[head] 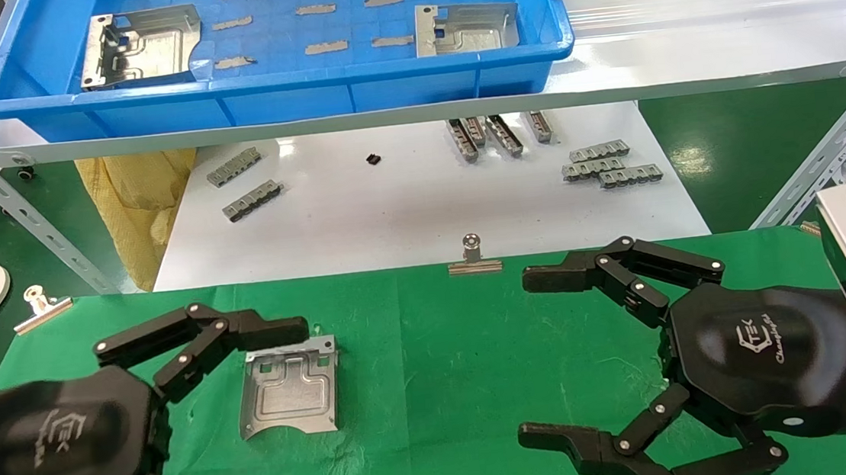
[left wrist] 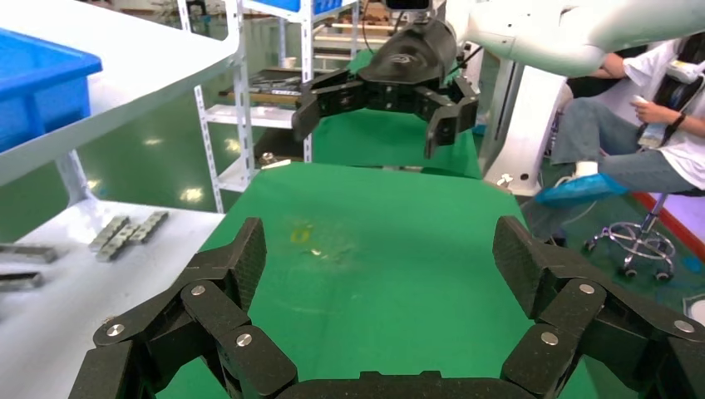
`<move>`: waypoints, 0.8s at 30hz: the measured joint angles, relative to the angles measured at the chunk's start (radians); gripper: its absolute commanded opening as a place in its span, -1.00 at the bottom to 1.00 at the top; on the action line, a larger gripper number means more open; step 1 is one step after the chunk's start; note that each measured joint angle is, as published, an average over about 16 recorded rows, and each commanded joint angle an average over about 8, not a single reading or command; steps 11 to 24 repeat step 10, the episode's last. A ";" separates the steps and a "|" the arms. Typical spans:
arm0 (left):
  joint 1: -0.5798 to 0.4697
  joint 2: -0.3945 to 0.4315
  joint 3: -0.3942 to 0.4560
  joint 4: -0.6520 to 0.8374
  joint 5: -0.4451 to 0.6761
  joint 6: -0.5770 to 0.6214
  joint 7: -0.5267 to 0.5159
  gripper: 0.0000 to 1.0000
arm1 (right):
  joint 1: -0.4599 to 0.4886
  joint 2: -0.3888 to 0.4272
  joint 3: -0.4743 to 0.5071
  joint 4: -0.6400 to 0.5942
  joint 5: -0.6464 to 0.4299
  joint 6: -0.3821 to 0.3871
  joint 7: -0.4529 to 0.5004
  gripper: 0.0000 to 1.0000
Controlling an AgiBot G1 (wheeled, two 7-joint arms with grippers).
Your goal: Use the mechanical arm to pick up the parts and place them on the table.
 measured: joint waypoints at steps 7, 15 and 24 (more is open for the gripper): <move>0.018 -0.011 -0.013 -0.033 -0.013 -0.003 -0.015 1.00 | 0.000 0.000 0.000 0.000 0.000 0.000 0.000 1.00; 0.017 -0.010 -0.013 -0.031 -0.013 -0.004 -0.013 1.00 | 0.000 0.000 0.000 0.000 0.000 0.000 0.000 1.00; 0.017 -0.010 -0.013 -0.031 -0.013 -0.004 -0.013 1.00 | 0.000 0.000 0.000 0.000 0.000 0.000 0.000 1.00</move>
